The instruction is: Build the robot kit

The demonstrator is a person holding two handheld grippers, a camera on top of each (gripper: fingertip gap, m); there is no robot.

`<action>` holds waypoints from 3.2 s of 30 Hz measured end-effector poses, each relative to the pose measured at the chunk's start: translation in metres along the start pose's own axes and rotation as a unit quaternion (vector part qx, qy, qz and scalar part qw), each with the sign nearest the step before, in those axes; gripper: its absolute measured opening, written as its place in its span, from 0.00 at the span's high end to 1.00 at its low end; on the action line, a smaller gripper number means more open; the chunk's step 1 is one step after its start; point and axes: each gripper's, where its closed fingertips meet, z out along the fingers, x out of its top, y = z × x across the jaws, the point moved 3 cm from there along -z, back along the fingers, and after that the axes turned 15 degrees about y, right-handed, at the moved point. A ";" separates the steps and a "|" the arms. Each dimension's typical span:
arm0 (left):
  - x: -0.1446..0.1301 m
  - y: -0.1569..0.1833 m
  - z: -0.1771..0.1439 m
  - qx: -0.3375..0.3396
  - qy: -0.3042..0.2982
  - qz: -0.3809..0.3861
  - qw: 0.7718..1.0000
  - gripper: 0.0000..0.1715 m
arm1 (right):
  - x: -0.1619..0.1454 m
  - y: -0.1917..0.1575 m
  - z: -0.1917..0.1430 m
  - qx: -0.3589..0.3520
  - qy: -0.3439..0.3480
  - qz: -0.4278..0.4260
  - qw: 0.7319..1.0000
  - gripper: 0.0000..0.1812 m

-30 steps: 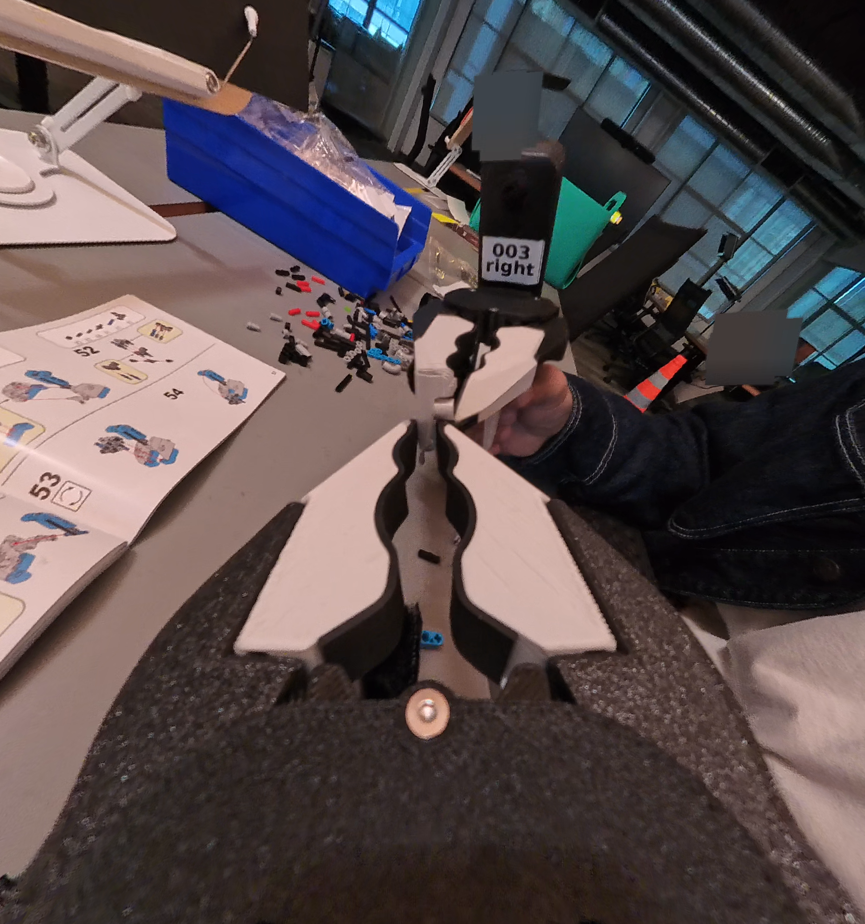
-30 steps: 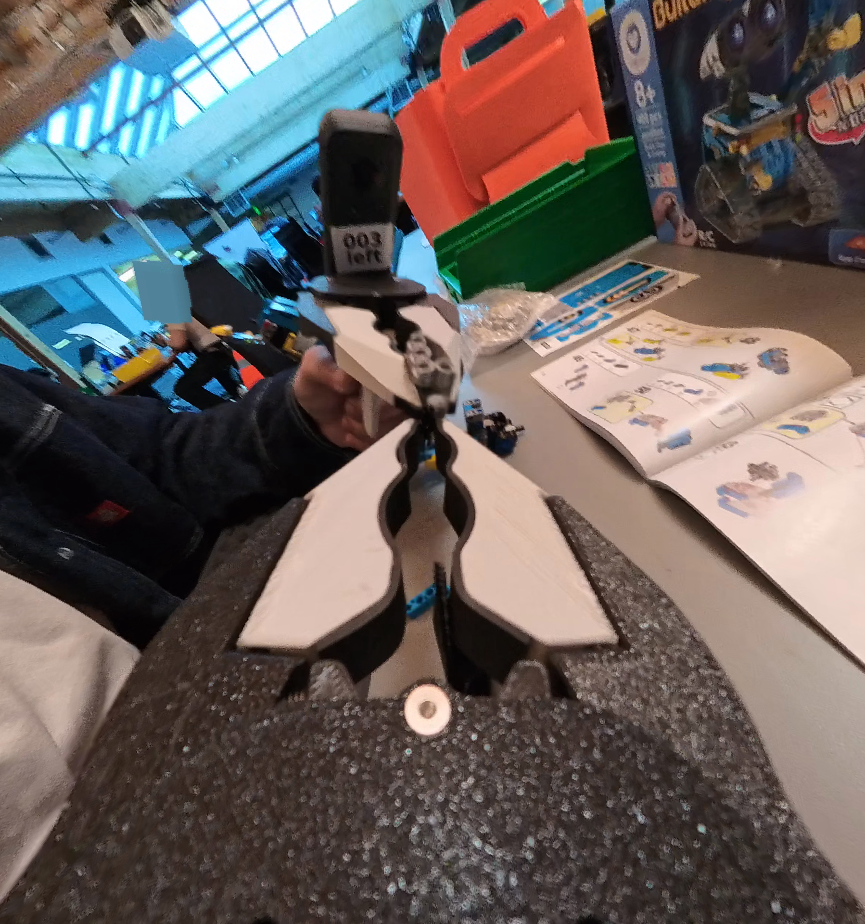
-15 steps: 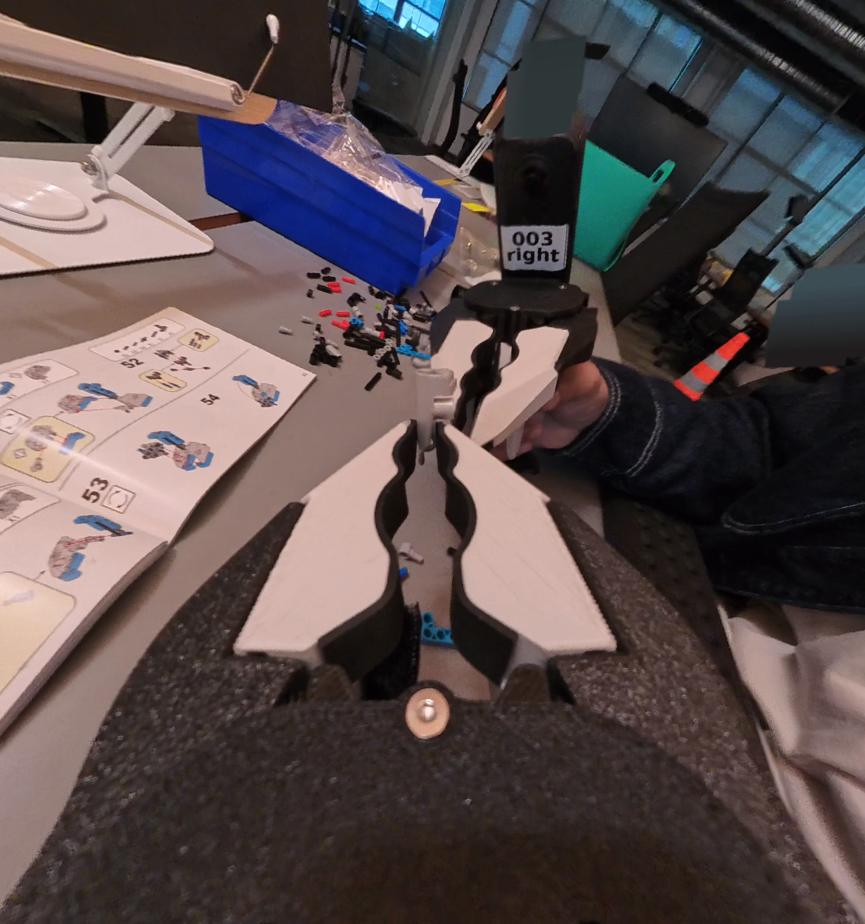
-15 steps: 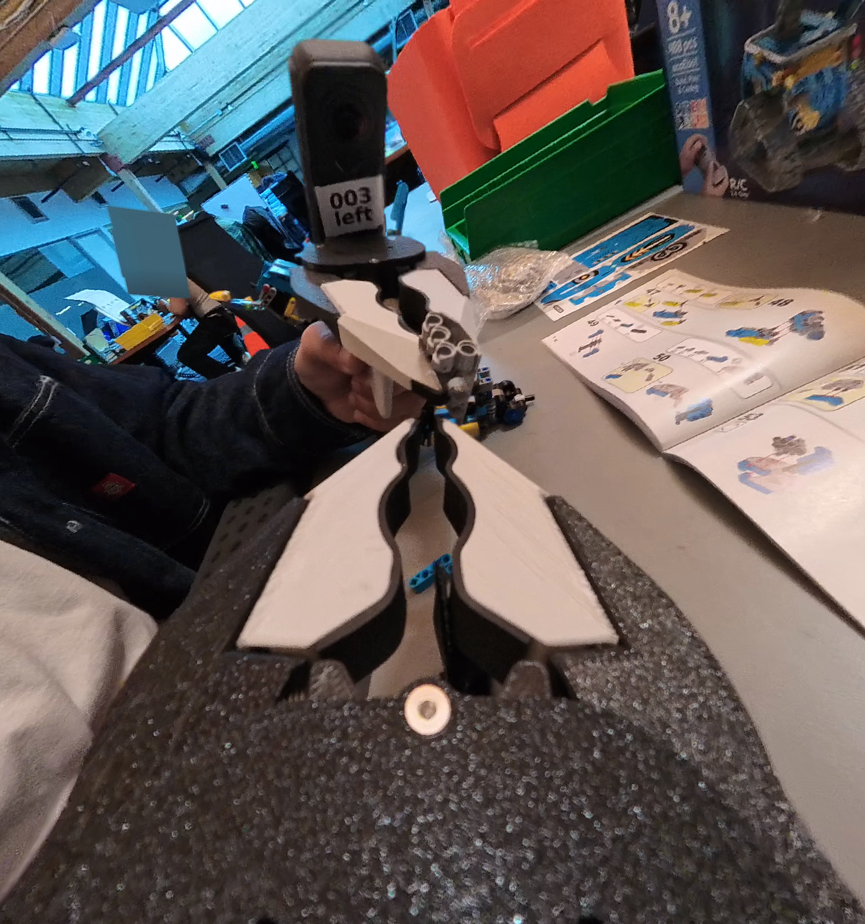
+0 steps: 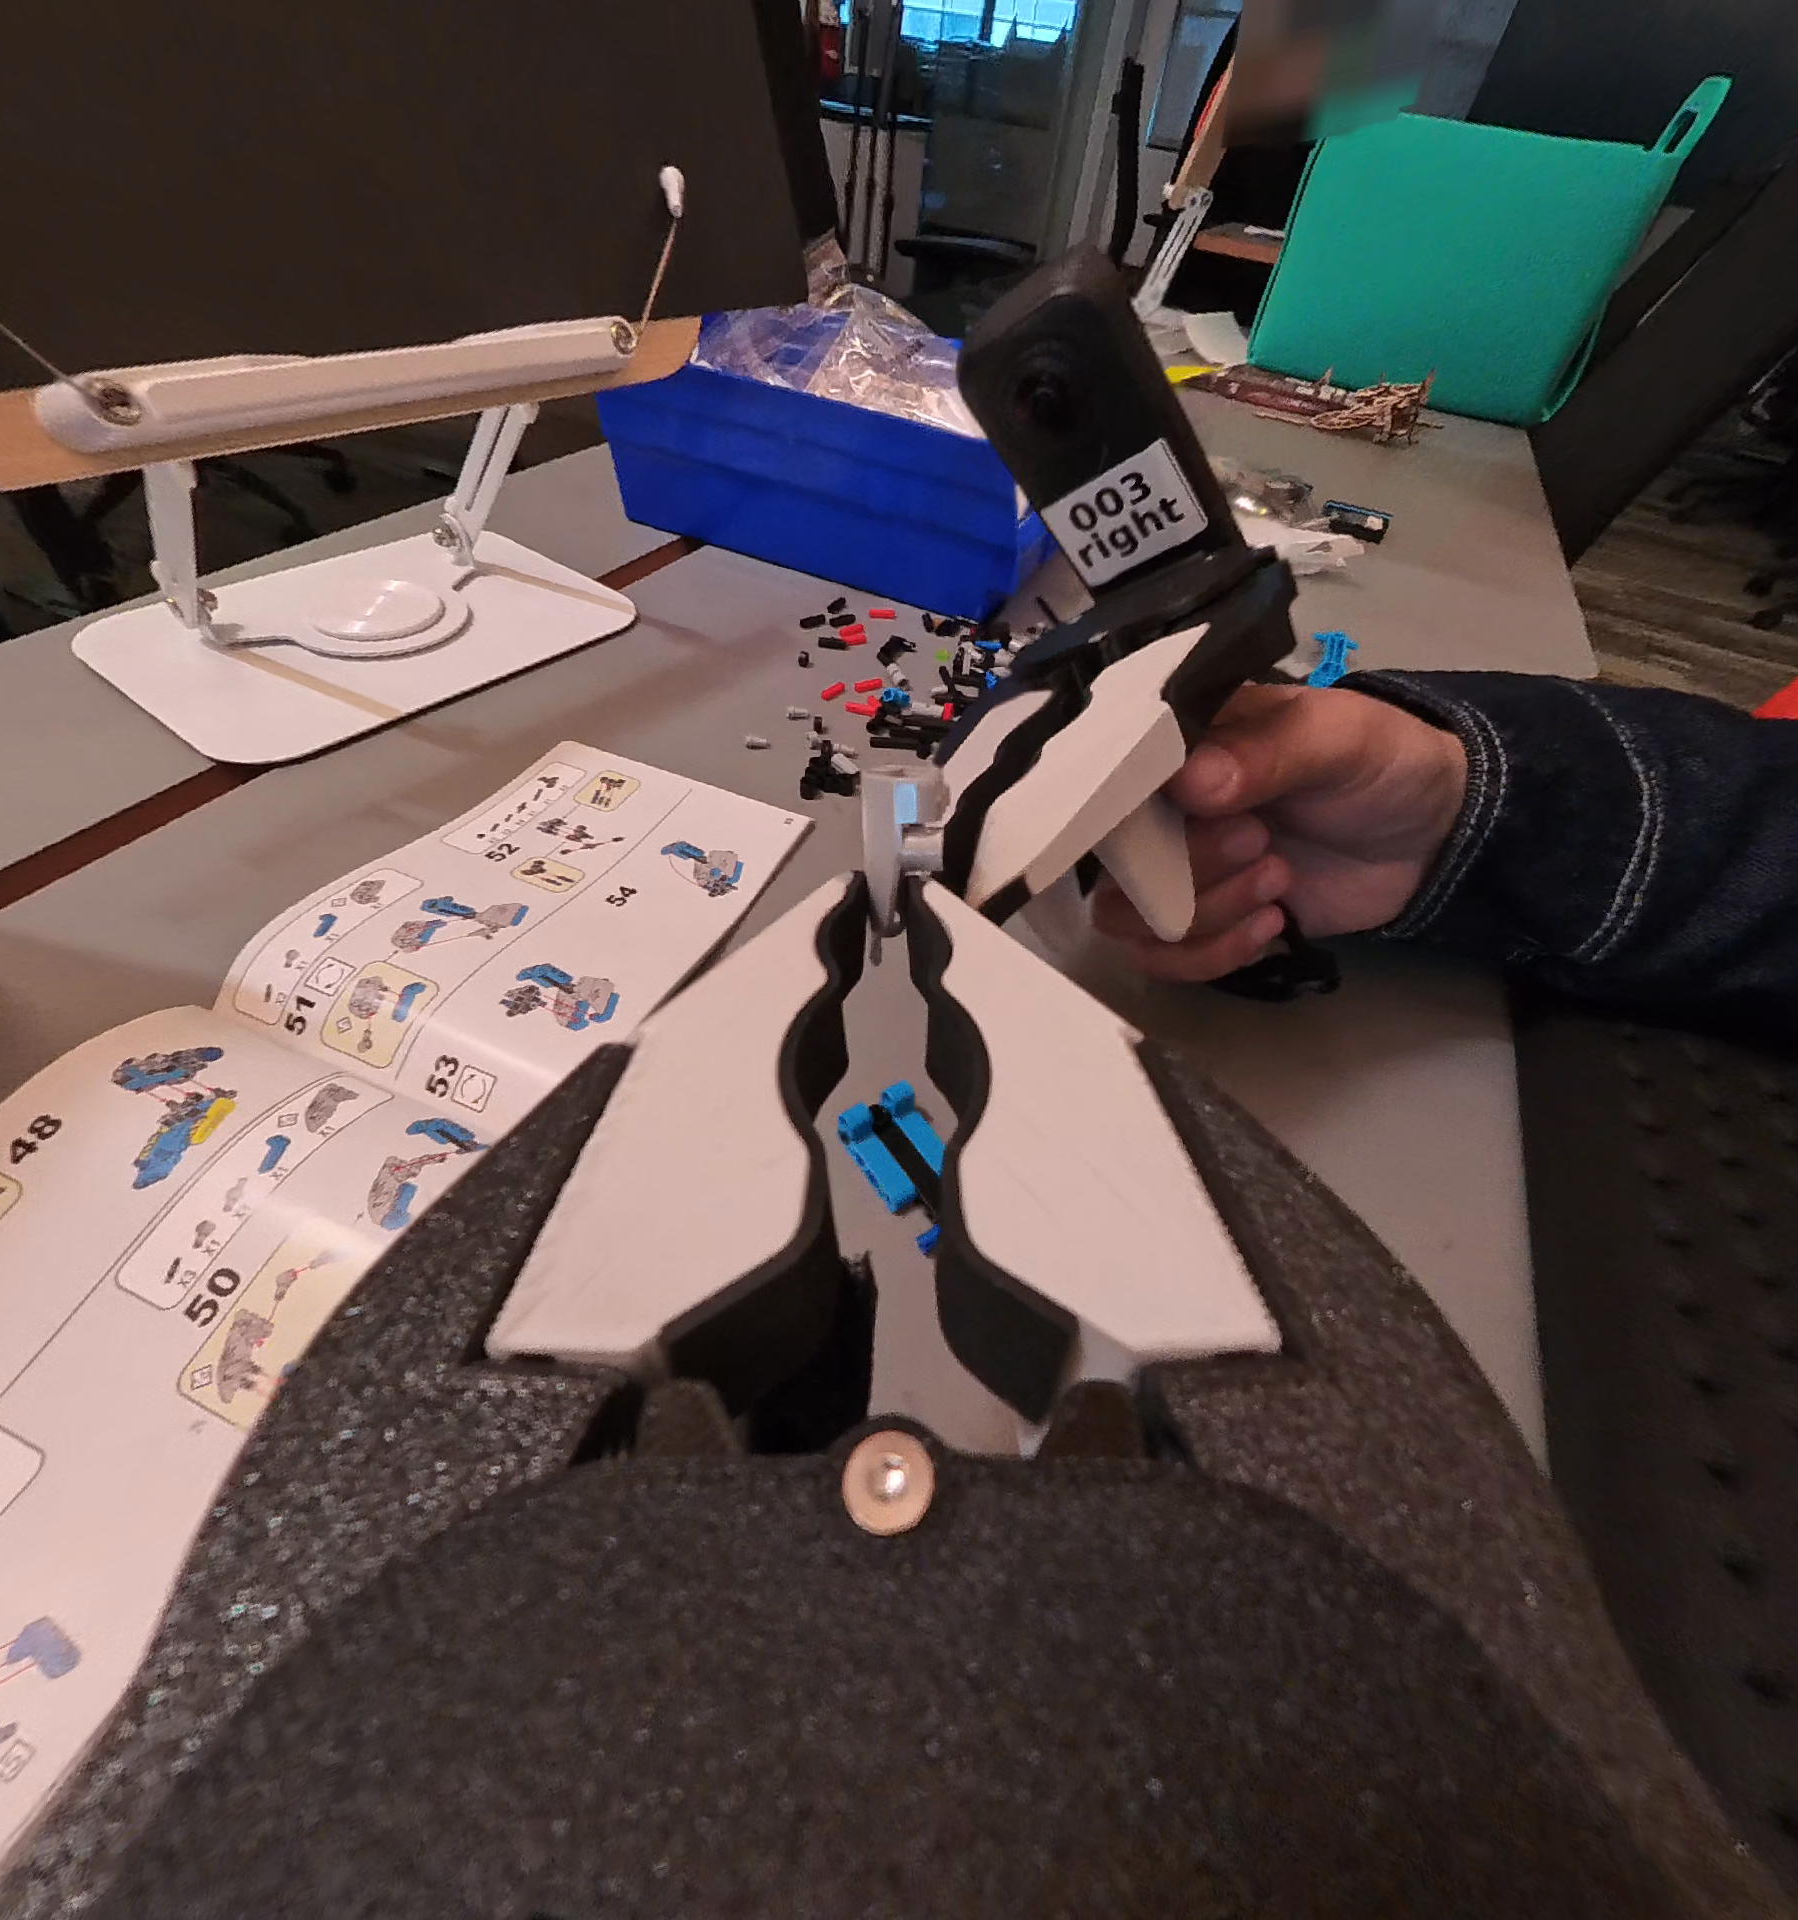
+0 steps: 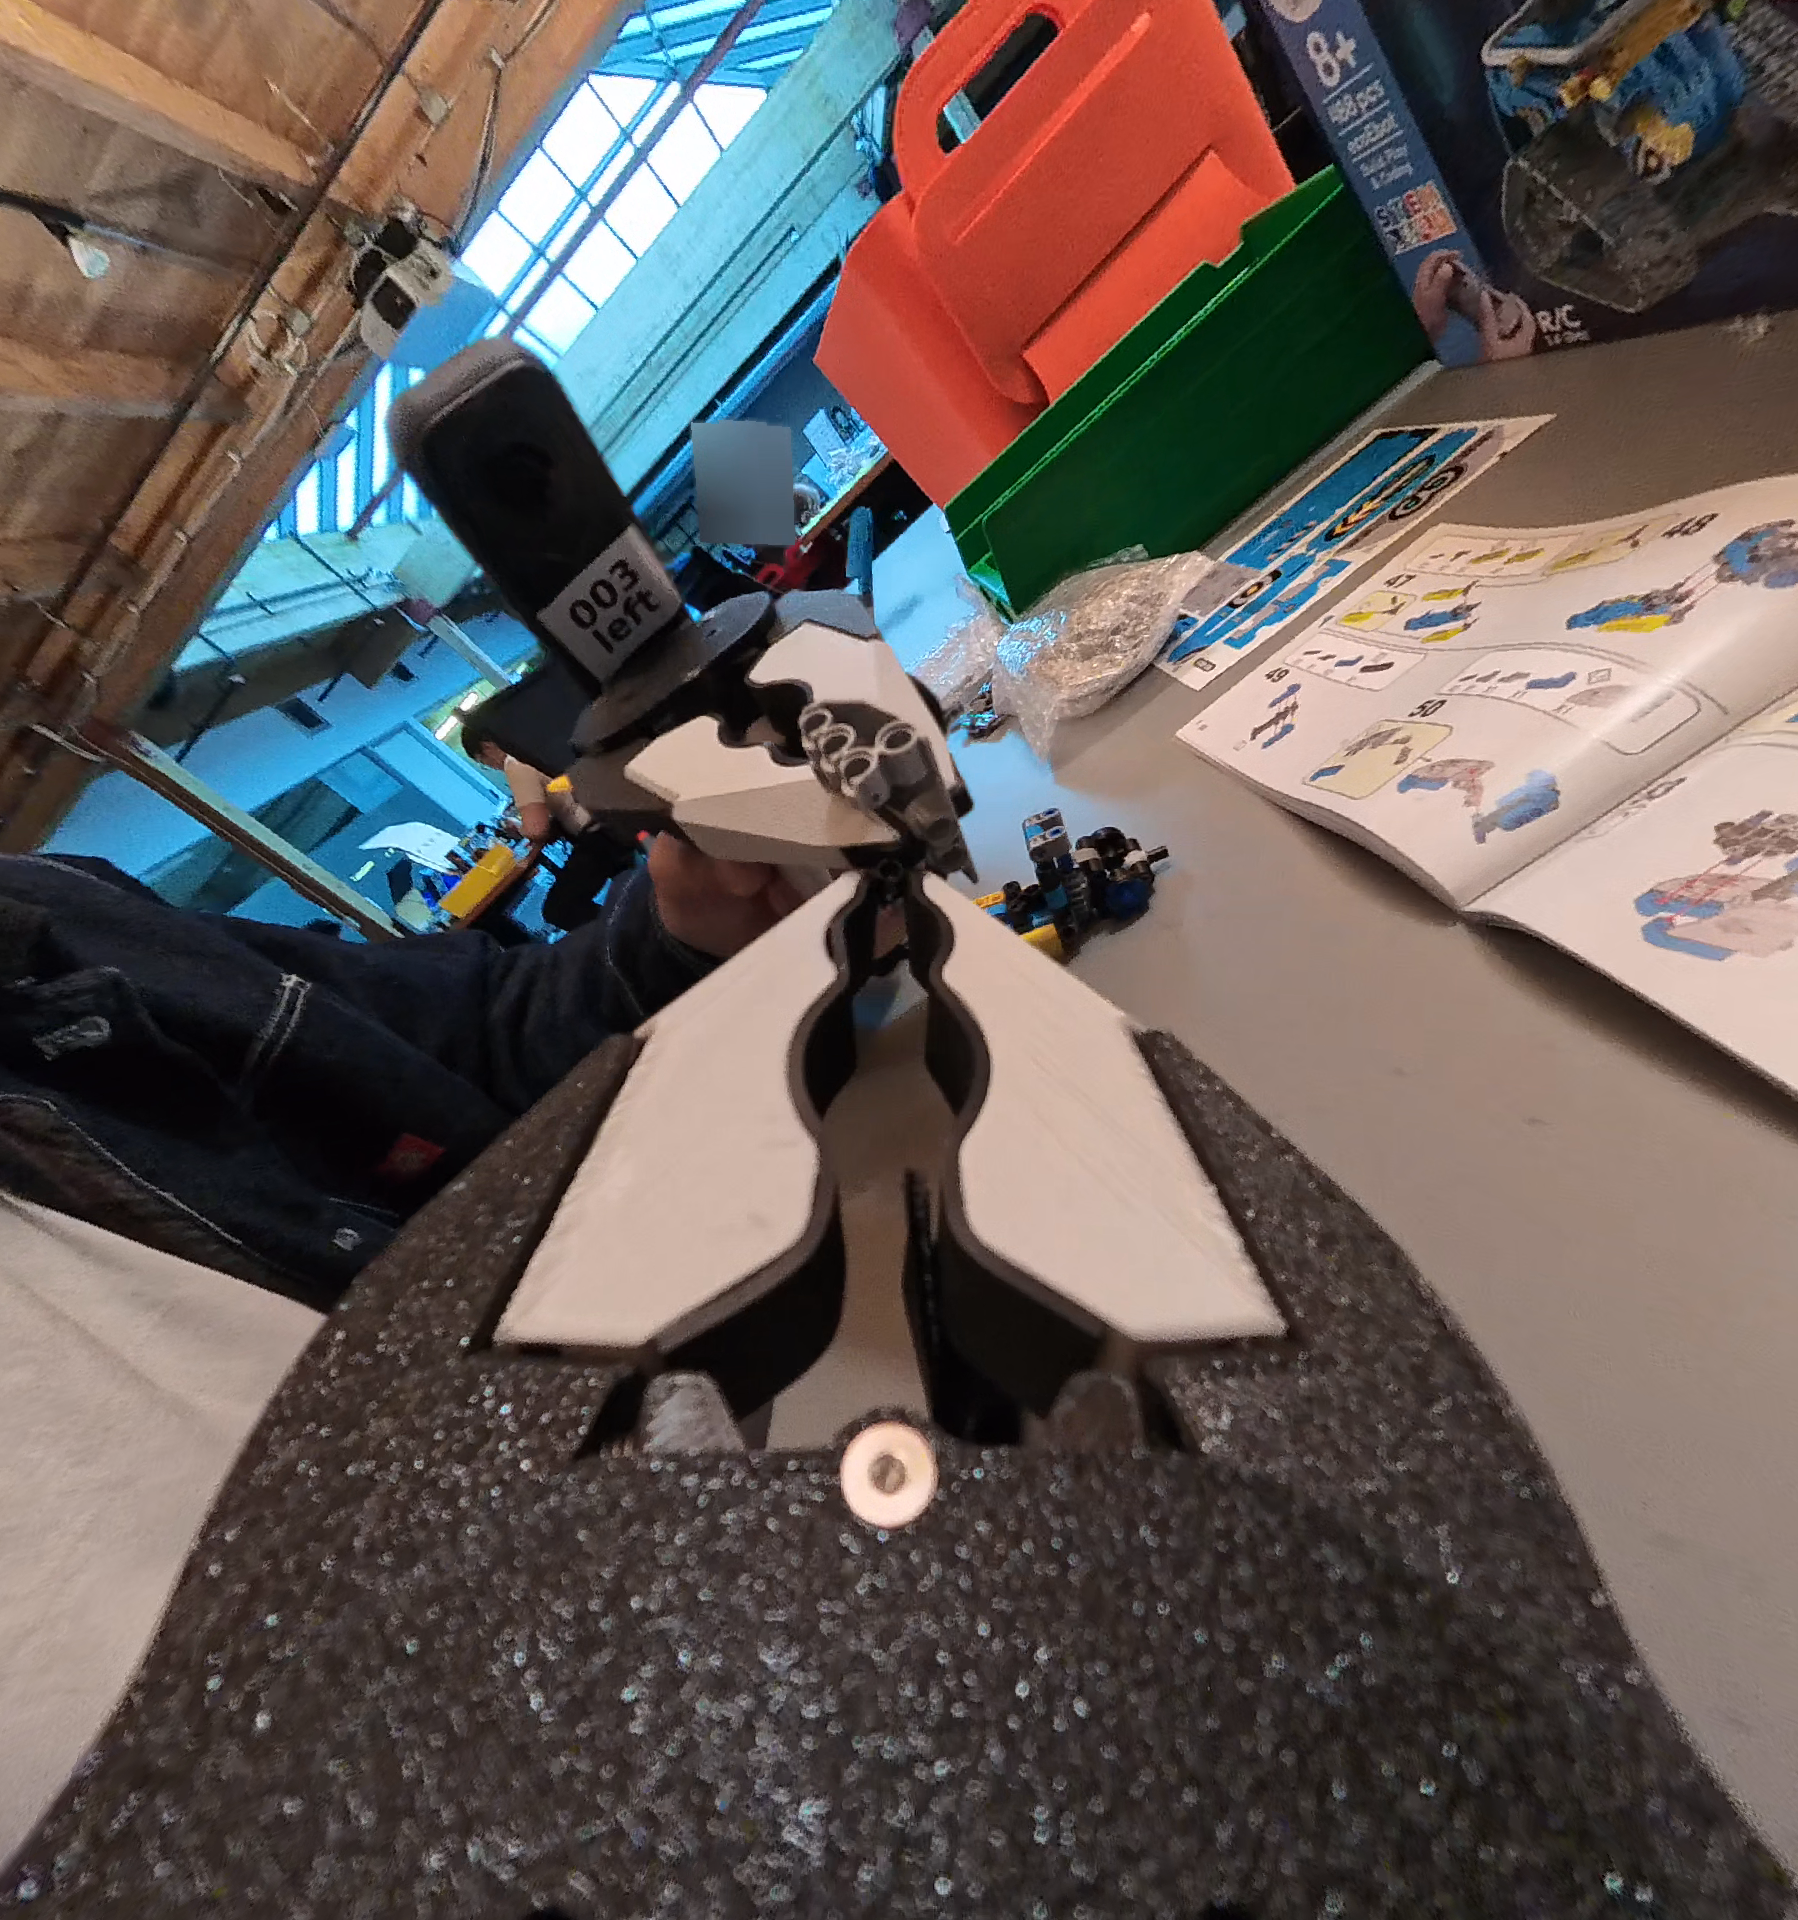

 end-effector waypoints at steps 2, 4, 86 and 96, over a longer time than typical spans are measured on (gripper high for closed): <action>-0.003 0.000 0.001 0.012 -0.006 0.030 0.999 0.96 | -0.002 0.003 0.000 -0.004 0.003 0.020 1.000 0.98; -0.004 0.000 0.002 0.022 -0.012 0.057 0.998 0.96 | -0.003 0.005 -0.001 -0.002 0.010 0.055 0.998 0.98; 0.025 0.019 -0.006 -0.142 0.105 -0.294 0.940 0.96 | 0.024 -0.038 -0.009 0.009 0.014 -0.242 0.970 0.98; -0.005 -0.037 -0.021 0.028 -0.029 -0.111 0.993 0.96 | -0.042 0.020 -0.047 -0.064 -0.303 -0.299 0.903 0.92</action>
